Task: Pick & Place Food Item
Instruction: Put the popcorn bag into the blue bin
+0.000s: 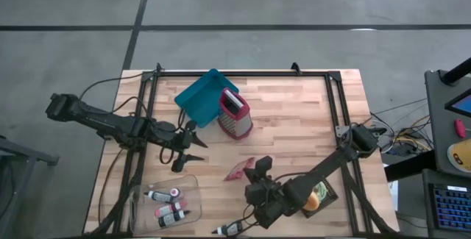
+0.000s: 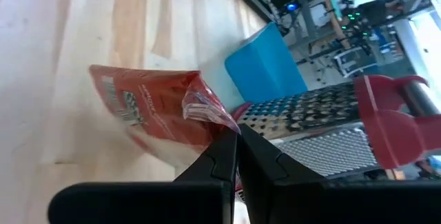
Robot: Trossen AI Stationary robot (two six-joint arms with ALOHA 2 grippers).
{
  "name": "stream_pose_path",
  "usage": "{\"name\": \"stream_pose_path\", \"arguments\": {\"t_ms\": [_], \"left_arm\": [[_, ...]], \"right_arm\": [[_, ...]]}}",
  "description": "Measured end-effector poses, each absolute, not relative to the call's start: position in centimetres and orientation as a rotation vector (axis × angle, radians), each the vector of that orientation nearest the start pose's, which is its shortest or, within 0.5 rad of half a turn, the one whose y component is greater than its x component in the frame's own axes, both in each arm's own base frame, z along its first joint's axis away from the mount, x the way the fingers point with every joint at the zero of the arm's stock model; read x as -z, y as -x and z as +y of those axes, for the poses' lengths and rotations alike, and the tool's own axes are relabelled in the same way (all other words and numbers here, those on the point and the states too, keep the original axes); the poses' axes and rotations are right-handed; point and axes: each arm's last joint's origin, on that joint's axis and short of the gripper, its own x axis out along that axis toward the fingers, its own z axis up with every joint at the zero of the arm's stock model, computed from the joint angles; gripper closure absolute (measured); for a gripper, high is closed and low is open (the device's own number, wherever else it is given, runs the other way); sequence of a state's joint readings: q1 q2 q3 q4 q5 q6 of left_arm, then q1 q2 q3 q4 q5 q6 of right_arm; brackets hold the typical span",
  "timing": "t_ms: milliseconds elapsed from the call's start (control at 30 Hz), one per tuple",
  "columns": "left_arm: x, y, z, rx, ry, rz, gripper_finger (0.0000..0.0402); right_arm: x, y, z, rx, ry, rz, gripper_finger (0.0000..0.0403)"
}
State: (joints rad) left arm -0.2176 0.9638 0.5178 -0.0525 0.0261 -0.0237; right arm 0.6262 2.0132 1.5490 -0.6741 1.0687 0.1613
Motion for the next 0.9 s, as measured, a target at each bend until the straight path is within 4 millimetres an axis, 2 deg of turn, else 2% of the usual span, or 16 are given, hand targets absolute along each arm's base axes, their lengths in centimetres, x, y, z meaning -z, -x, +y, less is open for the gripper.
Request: {"name": "stream_pose_path", "arguments": {"t_ms": [133, 300, 533, 700, 900], "left_arm": [[-21.8, -19.5, -4.4, 0.233, -0.028, 0.507, 0.0174], [-21.4, -19.4, -4.4, 0.233, -0.027, 0.503, 0.0174], [-21.8, -19.6, -4.5, 0.272, -0.005, 0.456, 0.0174], [-22.4, -20.1, -4.9, 0.332, 0.046, 0.378, 0.0173], [-21.6, -21.0, -5.3, 0.348, 0.048, 0.405, 0.0143]], "right_arm": [[-21.5, -35.2, 21.9, 0.493, 0.701, 0.690, 0.0396], [-22.9, -35.9, 21.5, 0.552, 0.678, 0.643, 0.0396], [-24.7, -37.2, 20.5, 0.600, 0.676, 0.622, 0.0396], [-25.1, -37.9, 19.4, 0.615, 0.697, 0.638, 0.0396], [-25.3, -38.5, 18.4, 0.632, 0.706, 0.654, 0.0396]]}}
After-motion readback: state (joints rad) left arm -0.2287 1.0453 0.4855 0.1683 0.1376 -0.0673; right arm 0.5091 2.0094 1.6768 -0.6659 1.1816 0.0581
